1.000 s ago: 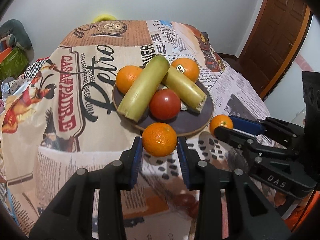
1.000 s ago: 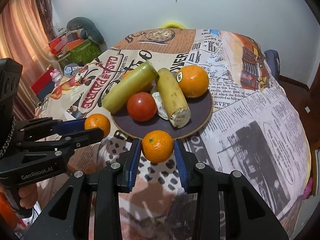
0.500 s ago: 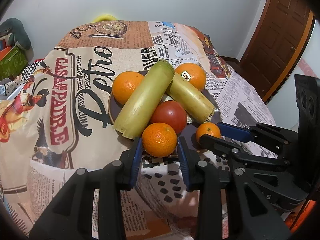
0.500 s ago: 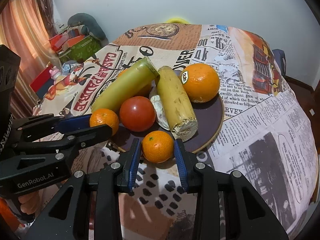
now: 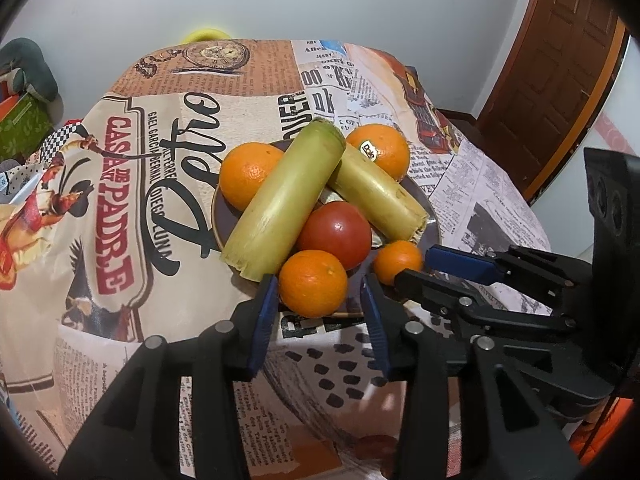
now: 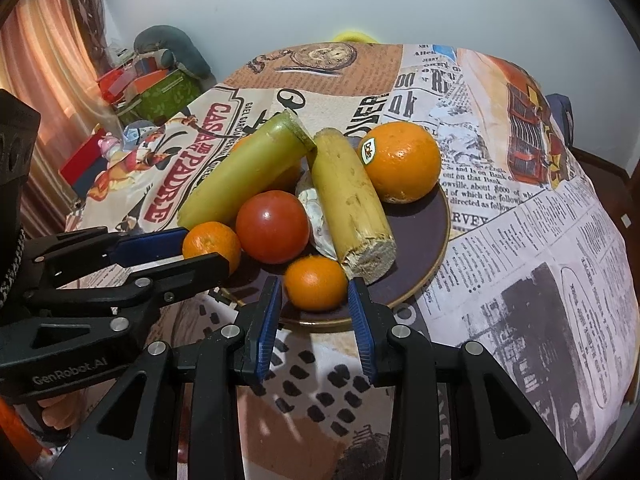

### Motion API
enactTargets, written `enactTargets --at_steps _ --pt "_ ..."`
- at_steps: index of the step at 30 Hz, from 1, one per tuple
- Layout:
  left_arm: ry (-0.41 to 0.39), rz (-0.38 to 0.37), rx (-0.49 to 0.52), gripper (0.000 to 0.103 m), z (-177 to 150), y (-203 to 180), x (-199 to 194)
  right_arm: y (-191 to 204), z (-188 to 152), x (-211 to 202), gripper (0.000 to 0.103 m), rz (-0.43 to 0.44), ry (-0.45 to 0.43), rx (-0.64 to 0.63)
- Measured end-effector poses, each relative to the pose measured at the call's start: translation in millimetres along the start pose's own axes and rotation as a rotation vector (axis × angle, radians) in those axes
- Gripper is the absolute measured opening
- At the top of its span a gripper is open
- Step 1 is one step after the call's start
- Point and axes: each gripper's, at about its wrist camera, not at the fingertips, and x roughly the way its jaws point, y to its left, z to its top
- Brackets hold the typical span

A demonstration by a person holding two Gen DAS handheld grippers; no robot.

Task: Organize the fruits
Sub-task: 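Open both tools and pull them back from the plate, then grasp a dark red grape with the right tool while the left tool grasps the other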

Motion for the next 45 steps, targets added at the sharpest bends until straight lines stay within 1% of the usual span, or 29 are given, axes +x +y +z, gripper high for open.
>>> enactTargets --at_steps 6,12,13,16,17,19,23,27,30,34,37,39,42,45 --pt "-0.017 0.005 -0.006 0.043 -1 1 -14 3 -2 -11 0.034 0.0 -0.004 -0.002" --pt "-0.046 0.023 -0.003 0.044 -8 2 -39 10 -6 -31 0.034 -0.007 -0.021 -0.006" --pt "-0.049 0.025 -0.004 0.045 -9 2 -43 12 -8 -35 0.034 -0.007 -0.025 -0.006" --pt "-0.071 0.042 -0.008 0.056 -15 3 -59 18 -14 -46 0.034 -0.01 -0.033 -0.009" --pt "-0.078 0.044 -0.011 0.057 -16 3 -64 20 -16 -49 0.034 -0.011 -0.033 -0.01" --pt "-0.088 0.045 -0.019 0.057 -19 5 -74 26 -20 -56 0.034 -0.015 -0.034 -0.018" --pt "-0.081 0.059 -0.028 0.057 -26 8 -89 35 -29 -66 0.034 -0.017 -0.037 -0.032" --pt "-0.095 0.089 -0.011 0.057 -38 6 -103 44 -38 -73 0.036 -0.015 -0.033 -0.038" --pt "-0.1 0.096 0.0 0.057 -45 5 -110 51 -46 -74 0.041 -0.018 -0.02 -0.045" --pt "-0.099 0.092 0.004 0.058 -57 5 -115 60 -57 -69 0.042 -0.015 0.012 -0.055" --pt "-0.087 0.086 0.006 0.063 -66 7 -114 66 -66 -61 0.042 -0.007 0.044 -0.055" --pt "-0.081 0.083 0.005 0.064 -71 9 -113 68 -70 -56 0.042 0.011 0.064 -0.046" --pt "-0.064 0.085 0.0 0.065 -78 13 -108 70 -73 -44 0.042 0.057 0.108 -0.023" --pt "-0.03 0.071 -0.022 0.065 -84 20 -101 75 -76 -37 0.042 0.057 0.132 -0.029"
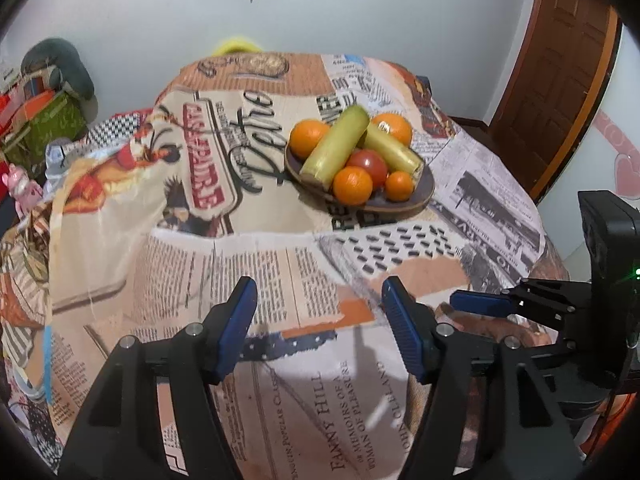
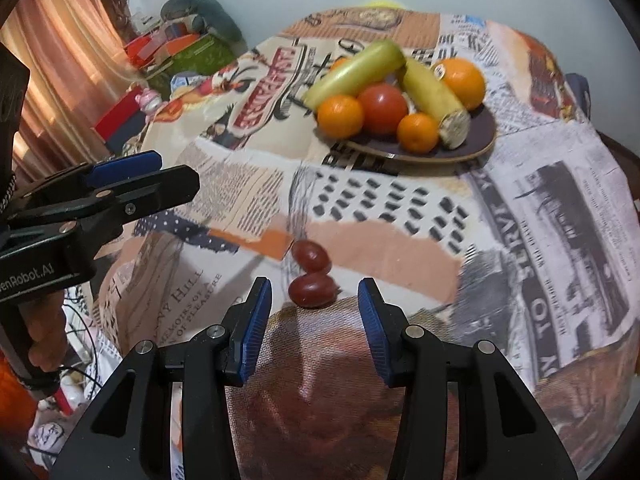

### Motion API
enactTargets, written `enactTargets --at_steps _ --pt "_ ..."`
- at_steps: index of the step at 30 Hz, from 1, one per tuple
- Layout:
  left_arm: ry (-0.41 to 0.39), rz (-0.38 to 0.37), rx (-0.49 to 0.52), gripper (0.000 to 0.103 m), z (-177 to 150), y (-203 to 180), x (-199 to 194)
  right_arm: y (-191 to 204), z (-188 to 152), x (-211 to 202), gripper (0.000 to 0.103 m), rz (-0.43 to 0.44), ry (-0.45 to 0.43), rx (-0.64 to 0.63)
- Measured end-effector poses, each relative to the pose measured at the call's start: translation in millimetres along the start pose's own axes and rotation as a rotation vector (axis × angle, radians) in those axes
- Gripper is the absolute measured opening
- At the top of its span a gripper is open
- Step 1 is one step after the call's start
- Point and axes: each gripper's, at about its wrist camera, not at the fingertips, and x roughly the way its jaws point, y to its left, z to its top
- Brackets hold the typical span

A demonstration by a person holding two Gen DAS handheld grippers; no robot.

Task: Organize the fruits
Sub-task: 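Grasp a dark red grape with the right tool while the left tool grasps the other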

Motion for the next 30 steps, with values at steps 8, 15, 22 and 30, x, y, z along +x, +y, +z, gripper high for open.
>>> enactTargets --at_steps 8,15,22,30 --pt "0.052 -0.007 -0.006 0.065 -14 8 13 7 -2 17 0.041 -0.018 0.023 -0.034" --pt "0.088 -0.03 0.022 0.065 -18 -2 24 -1 0 10 0.028 -0.03 -0.003 -0.021" --pt "0.12 -0.07 0.081 0.058 -15 -31 41 -22 1 -6 0.028 -0.102 -0.051 0.003" --pt "0.157 -0.094 0.096 0.045 -10 -52 67 -43 0 -27 0.028 -0.136 -0.098 0.026"
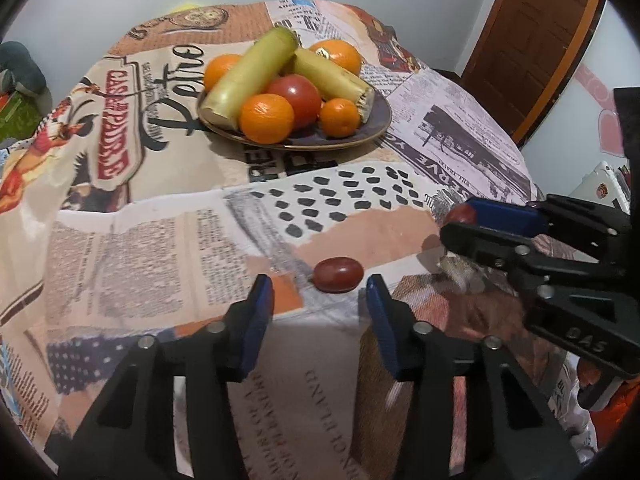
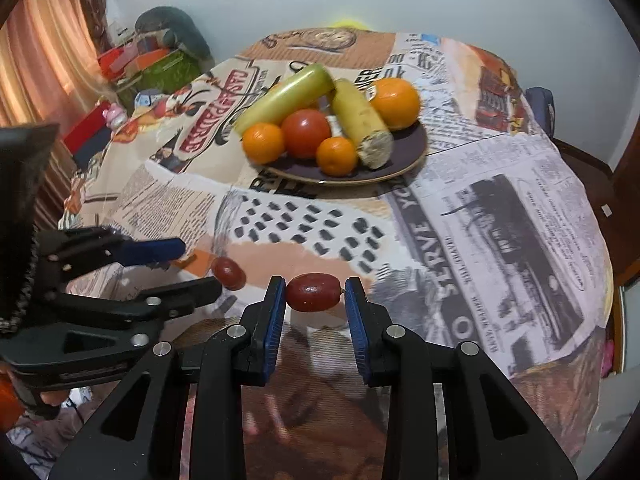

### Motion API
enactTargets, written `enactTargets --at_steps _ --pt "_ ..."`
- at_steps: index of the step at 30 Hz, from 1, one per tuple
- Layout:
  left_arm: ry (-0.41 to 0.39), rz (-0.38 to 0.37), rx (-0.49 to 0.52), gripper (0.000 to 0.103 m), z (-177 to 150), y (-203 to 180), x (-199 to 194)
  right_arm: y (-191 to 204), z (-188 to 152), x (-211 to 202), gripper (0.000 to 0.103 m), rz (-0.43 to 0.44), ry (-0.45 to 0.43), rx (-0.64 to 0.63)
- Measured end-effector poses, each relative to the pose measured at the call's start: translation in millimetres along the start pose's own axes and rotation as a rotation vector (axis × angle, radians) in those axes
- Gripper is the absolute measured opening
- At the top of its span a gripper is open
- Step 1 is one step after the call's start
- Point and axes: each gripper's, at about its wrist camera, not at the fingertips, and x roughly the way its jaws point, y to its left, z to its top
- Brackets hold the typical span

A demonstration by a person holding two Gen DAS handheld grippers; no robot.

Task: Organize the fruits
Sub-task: 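Grasp a dark red grape with the right tool while the left tool grasps the other, then carry both grapes to the plate and lower them beside the tomato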

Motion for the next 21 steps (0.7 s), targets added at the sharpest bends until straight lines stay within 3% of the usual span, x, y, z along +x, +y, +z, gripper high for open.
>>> enactTargets --at_steps 5,8,21 --pt "0.021 -0.005 0.012 0.031 2 -8 12 -9 0 3 0.028 -0.004 0.006 0.016" --pt "0.01 0.007 0.018 0.028 5 -9 16 -11 0 5 0.028 -0.001 0.007 0.022" --pt "0.012 -0.01 -0.013 0.028 21 -6 25 -23 0 12 0.028 0.003 0.016 0.043"
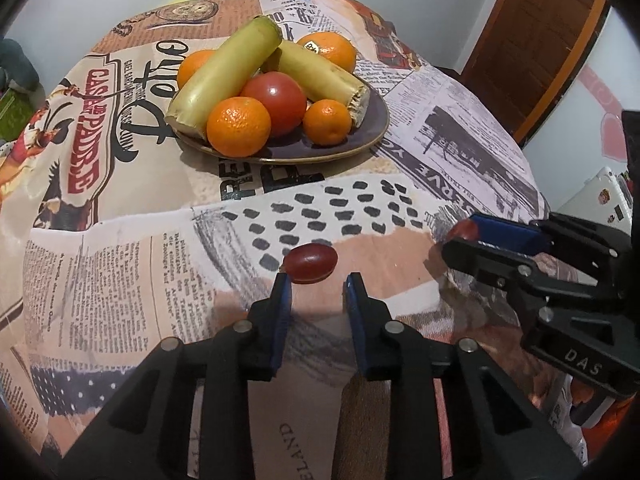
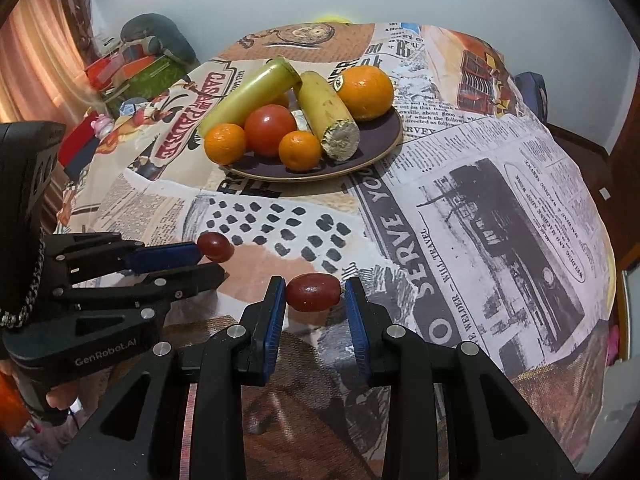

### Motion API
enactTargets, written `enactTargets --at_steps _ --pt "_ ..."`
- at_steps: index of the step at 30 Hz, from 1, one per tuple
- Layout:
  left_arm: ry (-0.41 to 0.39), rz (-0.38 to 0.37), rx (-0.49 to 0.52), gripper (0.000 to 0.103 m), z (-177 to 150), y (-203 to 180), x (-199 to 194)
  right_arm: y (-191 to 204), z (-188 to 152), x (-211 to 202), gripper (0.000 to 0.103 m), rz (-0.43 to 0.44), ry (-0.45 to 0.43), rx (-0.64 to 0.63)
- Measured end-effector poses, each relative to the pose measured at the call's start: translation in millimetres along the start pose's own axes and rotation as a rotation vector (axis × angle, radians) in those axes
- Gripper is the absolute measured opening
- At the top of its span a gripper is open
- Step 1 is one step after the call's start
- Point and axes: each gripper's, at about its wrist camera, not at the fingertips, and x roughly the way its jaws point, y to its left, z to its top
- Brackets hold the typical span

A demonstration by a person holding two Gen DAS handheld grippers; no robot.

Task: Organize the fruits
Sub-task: 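Carry both grapes to the plate and lower them beside the tomato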

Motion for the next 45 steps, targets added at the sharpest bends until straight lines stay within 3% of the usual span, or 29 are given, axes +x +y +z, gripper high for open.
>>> enactTargets --at_steps 21,36,45 --pt "-0.046 0.015 -0.013 0.024 16 6 3 -3 7 4 0.028 0.014 -0.011 -0.001" --pt "-0.179 0.016 -0.035 0.024 52 23 -38 0 54 -3 0.028 0.007 -0.106 -0.054" --pt "-0.229 0.017 -0.044 0.024 82 32 -44 12 83 16 0.028 0.008 -0.138 -0.116"
